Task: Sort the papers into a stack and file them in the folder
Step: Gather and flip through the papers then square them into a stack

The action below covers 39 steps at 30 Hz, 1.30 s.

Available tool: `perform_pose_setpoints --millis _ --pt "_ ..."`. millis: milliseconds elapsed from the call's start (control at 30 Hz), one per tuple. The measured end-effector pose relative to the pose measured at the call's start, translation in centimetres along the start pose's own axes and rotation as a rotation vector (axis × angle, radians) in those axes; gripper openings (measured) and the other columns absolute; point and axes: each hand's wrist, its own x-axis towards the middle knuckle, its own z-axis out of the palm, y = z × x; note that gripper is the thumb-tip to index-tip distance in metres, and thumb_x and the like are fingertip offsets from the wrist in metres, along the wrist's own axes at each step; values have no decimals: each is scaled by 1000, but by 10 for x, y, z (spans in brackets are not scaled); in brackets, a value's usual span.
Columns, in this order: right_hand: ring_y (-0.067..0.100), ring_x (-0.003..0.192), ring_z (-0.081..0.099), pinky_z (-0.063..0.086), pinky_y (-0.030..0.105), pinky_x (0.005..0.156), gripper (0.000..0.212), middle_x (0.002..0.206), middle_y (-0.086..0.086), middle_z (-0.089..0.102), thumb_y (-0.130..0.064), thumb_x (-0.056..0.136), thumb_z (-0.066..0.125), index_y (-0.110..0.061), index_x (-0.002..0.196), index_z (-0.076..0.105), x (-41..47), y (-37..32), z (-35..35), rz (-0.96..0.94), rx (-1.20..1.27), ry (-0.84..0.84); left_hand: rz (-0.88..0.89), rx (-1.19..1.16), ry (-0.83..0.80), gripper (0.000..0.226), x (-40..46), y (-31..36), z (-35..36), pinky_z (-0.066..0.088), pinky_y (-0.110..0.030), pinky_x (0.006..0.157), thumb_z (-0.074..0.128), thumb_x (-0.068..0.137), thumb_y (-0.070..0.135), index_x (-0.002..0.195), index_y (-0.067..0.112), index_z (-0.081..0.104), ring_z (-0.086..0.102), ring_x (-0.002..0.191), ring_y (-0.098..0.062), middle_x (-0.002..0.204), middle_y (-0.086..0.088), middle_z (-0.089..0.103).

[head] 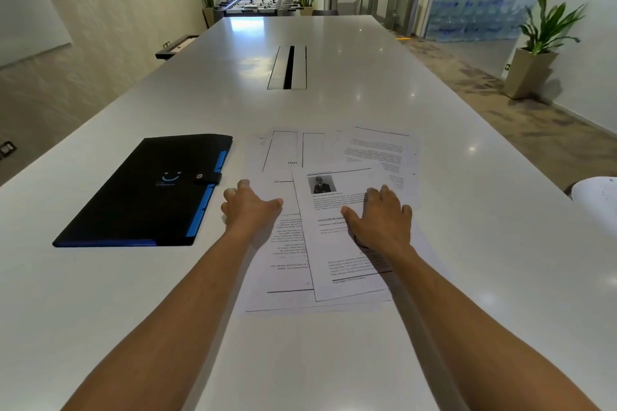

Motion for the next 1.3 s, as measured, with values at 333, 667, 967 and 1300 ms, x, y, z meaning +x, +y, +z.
perform_pose_setpoints --millis 333,667,967,1300 --pt "27 147 18 12 54 117 82 159 13 24 -71 89 33 -14 148 31 -2 -8 7 16 24 24 -144 -486 -312 49 1 -6 -5 44 -16 40 78 80 18 114 20 43 59 74 -7 92 7 59" --pt "26 129 45 29 52 109 65 136 8 53 -61 88 46 -11 129 50 -11 -23 3 -1 185 56 -45 -602 -393 41 -9 0 18 52 -17 44 75 81 3 112 15 53 65 78 -12 105 -5 66" --pt "11 104 64 53 21 80 59 131 3 58 -29 83 69 -17 135 43 -2 -5 -29 239 1053 145 259 -778 -403 54 -6 -6 3 59 -42 78 76 81 7 126 22 50 67 105 -23 117 -4 67" --pt "14 88 73 59 25 67 24 100 -5 76 -5 86 67 -23 103 68 29 -4 -90 -104 1368 88 566 -668 -200 48 7 40 -48 58 -39 84 73 85 16 126 19 48 65 105 -13 118 0 65"
